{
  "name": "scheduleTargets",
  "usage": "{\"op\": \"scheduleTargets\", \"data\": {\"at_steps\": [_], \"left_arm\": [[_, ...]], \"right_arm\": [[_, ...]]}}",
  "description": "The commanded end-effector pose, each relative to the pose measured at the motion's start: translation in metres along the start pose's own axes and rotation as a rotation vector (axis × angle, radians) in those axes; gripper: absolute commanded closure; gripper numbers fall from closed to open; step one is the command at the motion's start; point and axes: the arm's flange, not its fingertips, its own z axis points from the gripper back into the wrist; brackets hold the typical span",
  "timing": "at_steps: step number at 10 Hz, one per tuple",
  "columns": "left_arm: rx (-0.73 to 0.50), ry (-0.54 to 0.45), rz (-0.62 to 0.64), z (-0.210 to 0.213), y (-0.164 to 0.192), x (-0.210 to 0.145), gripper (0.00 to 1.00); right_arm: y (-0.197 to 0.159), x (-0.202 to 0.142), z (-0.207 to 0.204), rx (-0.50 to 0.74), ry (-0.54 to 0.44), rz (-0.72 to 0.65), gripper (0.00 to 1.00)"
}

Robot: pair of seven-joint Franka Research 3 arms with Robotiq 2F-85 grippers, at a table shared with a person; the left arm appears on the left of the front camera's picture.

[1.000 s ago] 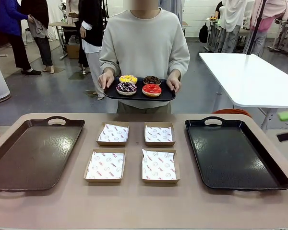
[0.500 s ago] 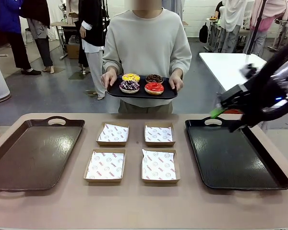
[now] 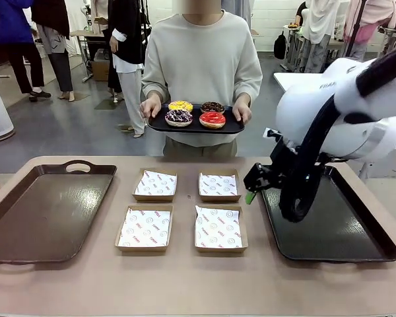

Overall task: Individually package the donuts and arrange them on the tray.
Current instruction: Pick up one Paper togo box.

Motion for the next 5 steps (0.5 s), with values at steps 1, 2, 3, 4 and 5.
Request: {"op": "scheduleTargets", "data": {"at_steps": [1,2,3,4,5], "left_arm": [[-0.012,-0.005,0.005,0.002,-0.002,0.000,0.00],[-0.012,-0.005,0.005,0.002,-0.002,0.000,0.00],[-0.012,-0.005,0.005,0.002,-0.002,0.000,0.00],[-0.012,-0.005,0.005,0.002,-0.002,0.000,0.00],[-0.012,-0.005,0.005,0.002,-0.002,0.000,0.00]], "right_arm": [[0.019,-0.001,-0.007,-0.084,-0.011,-0.023,0.00],[0.023,-0.005,-0.015,-0.108,-0.017,-0.032,0.00],[0.026,-0.008,-0.022,-0.112,-0.021,-0.036,0.00],[0.026,-0.009,-0.026,-0.101,-0.024,-0.040,0.00],[0.022,-0.009,-0.026,-0.076,-0.021,-0.047,0.00]]}}
